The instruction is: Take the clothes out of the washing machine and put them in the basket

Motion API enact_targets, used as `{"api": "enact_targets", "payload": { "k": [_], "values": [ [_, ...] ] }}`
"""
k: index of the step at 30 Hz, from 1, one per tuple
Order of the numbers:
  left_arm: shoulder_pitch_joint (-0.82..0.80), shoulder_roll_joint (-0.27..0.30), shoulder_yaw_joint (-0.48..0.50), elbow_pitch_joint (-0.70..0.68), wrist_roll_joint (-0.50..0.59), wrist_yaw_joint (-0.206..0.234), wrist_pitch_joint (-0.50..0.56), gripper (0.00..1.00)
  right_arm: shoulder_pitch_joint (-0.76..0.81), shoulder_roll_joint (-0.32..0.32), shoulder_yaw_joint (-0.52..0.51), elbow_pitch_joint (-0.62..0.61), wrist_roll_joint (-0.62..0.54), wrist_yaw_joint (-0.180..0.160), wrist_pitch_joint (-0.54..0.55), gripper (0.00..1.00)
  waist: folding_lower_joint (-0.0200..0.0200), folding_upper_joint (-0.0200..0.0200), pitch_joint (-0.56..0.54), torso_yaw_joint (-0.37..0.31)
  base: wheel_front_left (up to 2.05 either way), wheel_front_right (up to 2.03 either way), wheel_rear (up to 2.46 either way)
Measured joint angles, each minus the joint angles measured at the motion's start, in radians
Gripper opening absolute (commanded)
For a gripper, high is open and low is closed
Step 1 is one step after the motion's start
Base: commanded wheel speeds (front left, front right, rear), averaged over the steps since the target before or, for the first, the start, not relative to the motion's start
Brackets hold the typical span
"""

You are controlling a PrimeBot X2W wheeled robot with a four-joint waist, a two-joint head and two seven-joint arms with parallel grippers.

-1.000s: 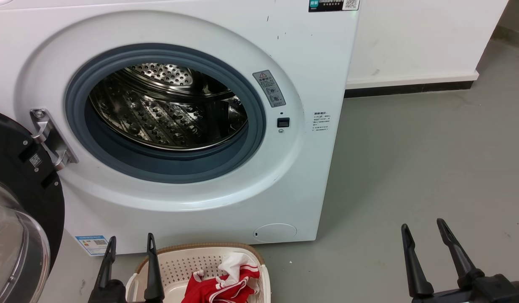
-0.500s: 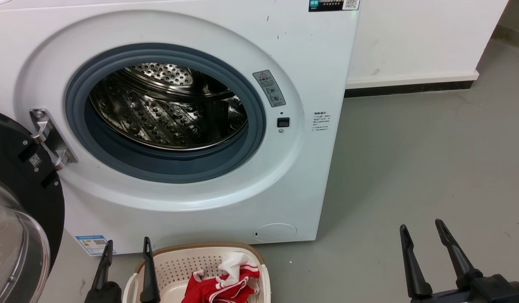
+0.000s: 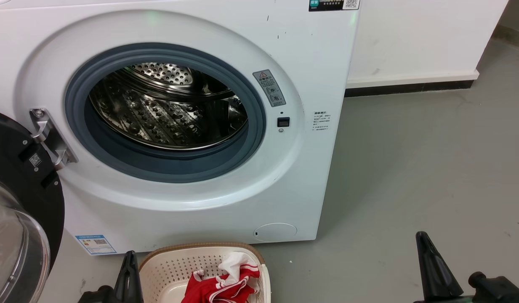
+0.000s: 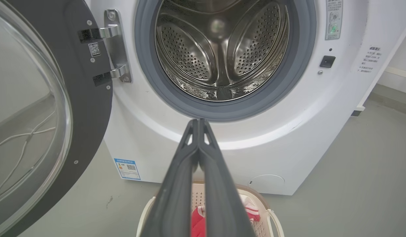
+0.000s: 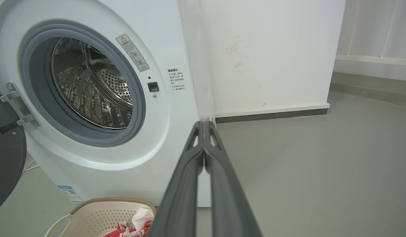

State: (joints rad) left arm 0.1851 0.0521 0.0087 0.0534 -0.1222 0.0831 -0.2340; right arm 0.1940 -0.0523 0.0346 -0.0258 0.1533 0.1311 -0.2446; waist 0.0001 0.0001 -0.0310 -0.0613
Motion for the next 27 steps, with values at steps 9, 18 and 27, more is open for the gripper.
{"api": "enact_targets", "payload": {
  "k": [9, 18, 27],
  "values": [
    [-0.032, 0.0, 0.011, 0.024, -0.186, -0.027, 0.042, 0.0, -0.031, -0.011, -0.001, 0.037, 0.195, 0.0, 0.031, 0.0, 0.0, 0.0, 0.003, 0.005, 0.0, 0.0, 0.0],
    [-0.064, 0.0, 0.023, 0.046, -0.353, -0.049, 0.08, 0.0, -0.063, -0.019, -0.004, 0.066, 0.369, 0.0, 0.062, 0.0, 0.0, 0.0, 0.005, 0.009, 0.0, 0.0, 0.0],
    [-0.098, 0.0, 0.034, 0.07, -0.534, -0.075, 0.122, 0.0, -0.098, -0.026, -0.012, 0.097, 0.554, 0.0, 0.097, 0.0, 0.0, 0.0, 0.008, 0.015, 0.0, 0.0, 0.0]
  ]
}}
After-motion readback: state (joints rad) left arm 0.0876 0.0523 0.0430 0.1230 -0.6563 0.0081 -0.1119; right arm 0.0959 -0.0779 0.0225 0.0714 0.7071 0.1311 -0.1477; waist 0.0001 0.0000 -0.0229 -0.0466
